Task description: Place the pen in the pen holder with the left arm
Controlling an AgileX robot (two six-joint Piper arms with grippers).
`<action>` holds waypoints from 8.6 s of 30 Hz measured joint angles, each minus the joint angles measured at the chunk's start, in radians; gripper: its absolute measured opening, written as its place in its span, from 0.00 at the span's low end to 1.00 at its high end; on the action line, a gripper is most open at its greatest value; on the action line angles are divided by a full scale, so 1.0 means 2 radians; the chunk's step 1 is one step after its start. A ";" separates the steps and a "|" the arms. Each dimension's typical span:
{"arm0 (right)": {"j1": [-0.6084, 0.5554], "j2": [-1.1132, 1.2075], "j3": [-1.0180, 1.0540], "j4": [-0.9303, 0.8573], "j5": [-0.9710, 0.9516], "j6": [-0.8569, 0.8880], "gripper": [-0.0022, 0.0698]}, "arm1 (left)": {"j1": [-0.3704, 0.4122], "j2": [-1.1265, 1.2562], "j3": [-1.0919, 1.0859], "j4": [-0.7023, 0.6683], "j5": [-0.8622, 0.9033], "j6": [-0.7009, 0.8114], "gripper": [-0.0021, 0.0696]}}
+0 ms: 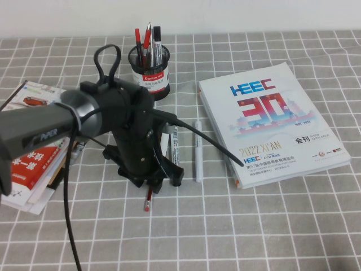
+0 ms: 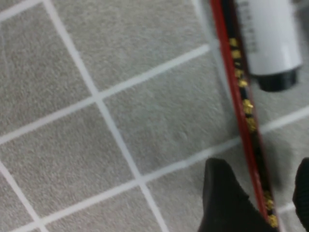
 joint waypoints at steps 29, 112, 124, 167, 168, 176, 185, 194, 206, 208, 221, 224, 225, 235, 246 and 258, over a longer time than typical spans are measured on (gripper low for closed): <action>0.000 0.000 0.000 0.000 0.000 0.000 0.01 | 0.000 -0.076 0.028 0.019 -0.039 -0.008 0.06; 0.000 0.000 0.000 0.000 0.000 0.000 0.01 | 0.110 0.110 -0.031 0.075 -0.764 -0.065 0.06; 0.000 0.000 0.000 0.000 0.000 0.000 0.01 | 0.110 0.110 -0.031 0.076 -0.751 -0.061 0.30; 0.000 0.000 0.000 0.000 0.000 0.000 0.01 | 0.109 -0.614 0.469 0.102 -0.496 -0.102 0.03; 0.000 0.000 0.000 0.000 0.000 0.000 0.01 | 0.109 -0.628 0.478 0.102 -0.489 -0.111 0.03; 0.000 0.000 0.000 0.000 0.000 0.000 0.01 | 0.109 -0.684 0.532 0.101 -0.433 -0.135 0.03; 0.000 0.000 0.000 0.000 0.000 0.000 0.01 | 0.109 -0.692 0.535 0.102 -0.402 -0.139 0.03; 0.000 0.000 0.000 0.000 0.000 0.000 0.01 | 0.159 -0.816 0.605 0.017 -0.425 -0.034 0.03; 0.000 0.000 0.000 0.000 0.000 0.000 0.01 | 0.239 -0.991 0.708 -0.039 -0.435 0.043 0.03; 0.000 0.000 0.000 0.000 0.000 0.000 0.01 | 0.240 -0.991 0.708 -0.039 -0.416 0.044 0.03; 0.000 0.000 0.000 0.000 0.000 0.000 0.01 | 0.240 -0.992 0.709 0.028 -0.284 0.044 0.03; 0.000 0.000 0.000 0.000 0.000 0.000 0.01 | 0.240 -0.992 0.709 0.028 -0.284 0.044 0.03; 0.000 0.000 0.000 0.000 0.000 0.000 0.01 | 0.240 -0.992 0.709 0.029 -0.284 0.044 0.03; 0.000 0.000 0.000 0.000 0.000 0.000 0.01 | 0.240 -0.992 0.709 0.029 -0.284 0.044 0.03; 0.000 0.000 0.000 0.000 0.000 0.000 0.01 | 0.240 -0.992 0.709 0.030 -0.284 0.044 0.03; 0.000 0.000 0.000 0.000 0.000 0.000 0.01 | 0.240 -0.992 0.709 0.030 -0.284 0.044 0.03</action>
